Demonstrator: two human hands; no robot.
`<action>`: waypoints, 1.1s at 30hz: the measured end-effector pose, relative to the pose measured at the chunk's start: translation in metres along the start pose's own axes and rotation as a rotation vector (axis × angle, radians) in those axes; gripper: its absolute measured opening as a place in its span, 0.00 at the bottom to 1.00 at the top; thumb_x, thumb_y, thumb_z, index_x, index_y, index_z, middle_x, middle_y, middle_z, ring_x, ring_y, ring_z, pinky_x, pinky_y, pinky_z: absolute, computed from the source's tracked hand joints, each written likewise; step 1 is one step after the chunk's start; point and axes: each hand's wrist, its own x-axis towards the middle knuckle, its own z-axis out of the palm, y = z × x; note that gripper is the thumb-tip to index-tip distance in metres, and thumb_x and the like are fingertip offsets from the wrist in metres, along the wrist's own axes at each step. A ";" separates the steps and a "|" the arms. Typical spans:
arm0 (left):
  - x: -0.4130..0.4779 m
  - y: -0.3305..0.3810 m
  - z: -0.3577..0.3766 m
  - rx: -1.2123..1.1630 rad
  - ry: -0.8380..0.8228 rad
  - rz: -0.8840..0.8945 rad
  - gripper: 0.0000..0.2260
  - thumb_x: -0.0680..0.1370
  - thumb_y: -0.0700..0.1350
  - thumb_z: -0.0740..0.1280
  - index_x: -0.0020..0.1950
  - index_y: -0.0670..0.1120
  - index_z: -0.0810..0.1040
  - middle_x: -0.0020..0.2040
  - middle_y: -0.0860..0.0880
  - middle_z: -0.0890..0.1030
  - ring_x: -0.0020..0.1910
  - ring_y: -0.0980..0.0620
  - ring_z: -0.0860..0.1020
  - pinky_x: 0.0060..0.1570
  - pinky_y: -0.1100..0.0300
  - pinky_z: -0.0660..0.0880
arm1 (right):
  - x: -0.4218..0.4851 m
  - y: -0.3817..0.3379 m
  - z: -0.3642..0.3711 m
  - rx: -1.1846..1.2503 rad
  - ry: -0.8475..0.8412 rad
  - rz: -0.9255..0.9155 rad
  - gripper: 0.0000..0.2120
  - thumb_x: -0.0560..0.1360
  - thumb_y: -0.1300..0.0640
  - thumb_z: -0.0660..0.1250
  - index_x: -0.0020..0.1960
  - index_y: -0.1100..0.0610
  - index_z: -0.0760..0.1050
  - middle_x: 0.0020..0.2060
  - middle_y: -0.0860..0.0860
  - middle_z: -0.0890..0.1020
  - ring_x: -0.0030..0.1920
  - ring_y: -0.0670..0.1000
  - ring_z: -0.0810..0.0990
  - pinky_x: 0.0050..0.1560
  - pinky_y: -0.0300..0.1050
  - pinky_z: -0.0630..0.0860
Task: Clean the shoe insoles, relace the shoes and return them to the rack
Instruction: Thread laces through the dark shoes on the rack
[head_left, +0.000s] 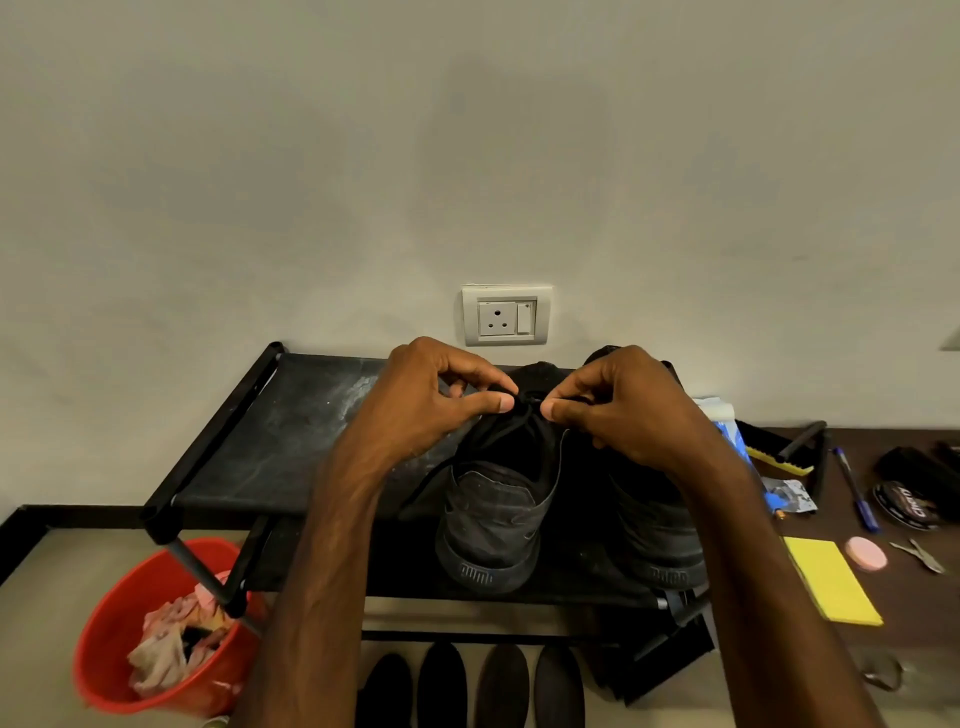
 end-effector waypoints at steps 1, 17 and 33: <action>0.000 0.000 0.000 -0.003 0.000 -0.006 0.07 0.73 0.51 0.78 0.51 0.56 0.88 0.34 0.61 0.82 0.38 0.49 0.79 0.51 0.53 0.80 | 0.000 -0.001 0.001 0.002 0.007 0.003 0.02 0.74 0.50 0.77 0.43 0.45 0.86 0.36 0.49 0.86 0.36 0.49 0.82 0.40 0.48 0.82; -0.003 -0.014 -0.002 0.042 0.082 0.087 0.06 0.76 0.45 0.76 0.53 0.50 0.88 0.49 0.56 0.87 0.50 0.61 0.83 0.51 0.64 0.80 | -0.005 0.001 -0.005 0.151 0.004 0.200 0.04 0.74 0.58 0.77 0.41 0.56 0.88 0.34 0.45 0.87 0.30 0.33 0.79 0.36 0.34 0.70; -0.002 -0.018 0.005 -0.239 -0.030 -0.177 0.04 0.78 0.43 0.73 0.51 0.50 0.82 0.43 0.51 0.85 0.46 0.51 0.84 0.49 0.55 0.81 | -0.006 -0.001 -0.005 0.126 -0.062 0.035 0.02 0.74 0.54 0.77 0.47 0.50 0.87 0.38 0.46 0.87 0.42 0.51 0.86 0.42 0.42 0.84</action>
